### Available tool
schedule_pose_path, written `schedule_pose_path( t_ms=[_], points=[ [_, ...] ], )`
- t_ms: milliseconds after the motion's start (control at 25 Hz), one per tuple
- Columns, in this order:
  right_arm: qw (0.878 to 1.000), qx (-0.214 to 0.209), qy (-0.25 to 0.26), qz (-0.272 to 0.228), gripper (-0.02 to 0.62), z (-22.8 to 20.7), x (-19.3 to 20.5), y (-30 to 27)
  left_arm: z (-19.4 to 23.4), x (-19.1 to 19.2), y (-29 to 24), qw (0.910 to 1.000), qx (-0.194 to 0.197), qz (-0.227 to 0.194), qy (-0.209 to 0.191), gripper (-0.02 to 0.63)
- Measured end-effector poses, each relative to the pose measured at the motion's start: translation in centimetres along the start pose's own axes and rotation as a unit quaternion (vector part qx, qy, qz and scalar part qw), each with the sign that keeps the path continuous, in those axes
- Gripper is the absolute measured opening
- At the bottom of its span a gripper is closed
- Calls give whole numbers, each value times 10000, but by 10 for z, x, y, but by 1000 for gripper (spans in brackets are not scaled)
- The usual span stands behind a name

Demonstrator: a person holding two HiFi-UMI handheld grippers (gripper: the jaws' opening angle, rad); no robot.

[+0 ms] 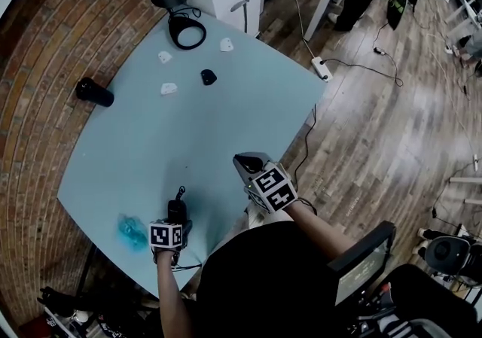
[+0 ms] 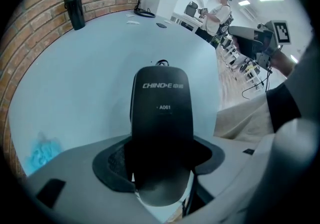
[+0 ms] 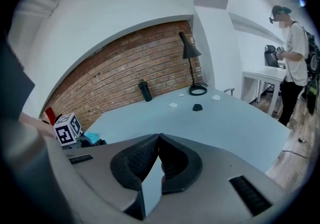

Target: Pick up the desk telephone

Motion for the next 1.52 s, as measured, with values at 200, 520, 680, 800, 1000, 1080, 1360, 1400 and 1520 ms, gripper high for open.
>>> schedule_pose_path(
  t_ms=[200,520,680,800,1000,1080,1360,1400,1520],
  points=[
    [9983,-521,233,-123,12,23,-16,-8,-9,-18,18,9997,201,-134,-21,295],
    [9886,-1468,320,-132,14,72,-36,-27,-20,-64,68,9956,-143,-730,-563,295],
    [9830,-1808,255,-180,20,93,-39,-34,-20,-82,98,9919,-317,-1073,-606,295],
    [9770,-2105,219,-257,28,107,-50,-32,-23,-91,119,9866,-629,-1252,-838,295],
    [9696,-2385,262,-478,31,121,-70,-25,-29,-107,150,9774,-736,-1800,-826,295],
    [9651,-2540,325,-543,31,126,-75,-24,-30,-112,158,9739,-761,-1968,-833,295],
    [9482,-3107,194,-637,69,149,-86,-15,-38,-121,170,9661,-916,-2237,-906,295],
    [9464,-3175,89,-588,98,152,-86,-14,-40,-124,173,9648,-930,-2279,-925,295],
    [9370,-3467,-204,-378,187,162,-85,-17,-43,-130,181,9612,-959,-2402,-956,295]
  ],
)
Point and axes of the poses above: the fingertips, and each gripper's own axes: y backward along the fingers, z to its left, x out of its underside, the point moved 3 cm from there along y, backward along the fingers, and after that the axes turned 3 degrees about -x, right-handed, at the moved point
